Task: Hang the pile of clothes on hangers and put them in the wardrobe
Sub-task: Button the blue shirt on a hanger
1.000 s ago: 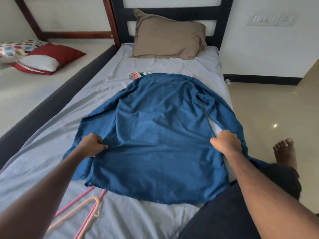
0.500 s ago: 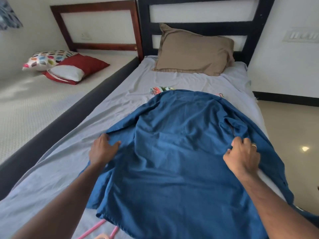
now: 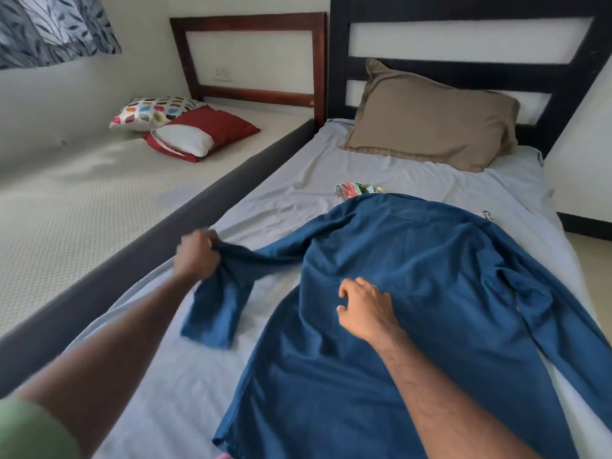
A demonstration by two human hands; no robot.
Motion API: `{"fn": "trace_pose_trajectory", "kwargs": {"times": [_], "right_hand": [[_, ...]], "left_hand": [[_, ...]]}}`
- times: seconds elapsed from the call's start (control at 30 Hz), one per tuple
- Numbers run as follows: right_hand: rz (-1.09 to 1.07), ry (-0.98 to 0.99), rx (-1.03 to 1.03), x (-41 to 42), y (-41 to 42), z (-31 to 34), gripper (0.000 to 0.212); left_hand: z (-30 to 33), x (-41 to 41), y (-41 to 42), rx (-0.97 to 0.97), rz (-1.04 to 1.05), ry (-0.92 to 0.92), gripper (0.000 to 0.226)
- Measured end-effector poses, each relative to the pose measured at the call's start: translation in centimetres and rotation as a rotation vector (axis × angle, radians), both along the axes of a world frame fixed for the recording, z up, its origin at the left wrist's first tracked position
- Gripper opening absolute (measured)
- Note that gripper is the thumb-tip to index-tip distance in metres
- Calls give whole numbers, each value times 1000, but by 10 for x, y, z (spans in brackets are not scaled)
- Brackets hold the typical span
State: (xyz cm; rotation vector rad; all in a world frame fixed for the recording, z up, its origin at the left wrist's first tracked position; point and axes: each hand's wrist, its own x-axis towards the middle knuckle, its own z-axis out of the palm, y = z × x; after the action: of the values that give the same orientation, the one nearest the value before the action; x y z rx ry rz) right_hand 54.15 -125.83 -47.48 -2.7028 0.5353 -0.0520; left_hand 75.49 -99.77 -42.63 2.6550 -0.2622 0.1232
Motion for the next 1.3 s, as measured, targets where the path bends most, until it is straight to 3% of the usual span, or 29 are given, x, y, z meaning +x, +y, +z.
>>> {"fn": "trace_pose_trajectory", "kwargs": {"times": [0.13,0.23,0.33,0.47,0.53,0.6,0.7,0.8,0.87,0.97,1.03,1.07,1.17,1.3], "right_hand": [[70,20,-18,13,1,-2,25],[58,42,-18,20,1,-7,25],[51,80,-13,24,3,-11,24],[52,114,-17,30,4,-12,25],[43,126,-24,30,5,-14,26],[28,124,-28,29,6,-15,27],[12,123,-37,29,9,-13,28],[1,116,-35,24,19,-12,30],[-6,44,-12,15,30,-13,29],[50,-146,-39,2,50,-17,13],[104,-231,-67,-5,66,-18,3],[119,-251,-68,-6,74,-17,8],[172,-163,-68,-11,91,-12,17],[165,25,-30,-18,102,-8,18]], "left_hand": [[73,40,-12,-188,-3,-422,27],[73,61,-3,-134,-102,-510,16],[14,72,15,161,-209,-436,11],[-46,61,29,404,-105,53,38],[-56,48,25,364,-75,114,50],[-58,23,13,239,-43,-14,52],[-55,-38,-9,50,-134,-170,25],[-57,-114,-14,-61,-273,-119,17],[-61,-154,-3,-50,-276,-103,26],[-66,-194,20,15,-199,78,43],[-68,-212,35,7,-150,137,45],[-67,-218,40,4,-133,144,44],[-64,-233,51,52,-122,200,42],[-63,-236,59,103,-120,292,17]]}}
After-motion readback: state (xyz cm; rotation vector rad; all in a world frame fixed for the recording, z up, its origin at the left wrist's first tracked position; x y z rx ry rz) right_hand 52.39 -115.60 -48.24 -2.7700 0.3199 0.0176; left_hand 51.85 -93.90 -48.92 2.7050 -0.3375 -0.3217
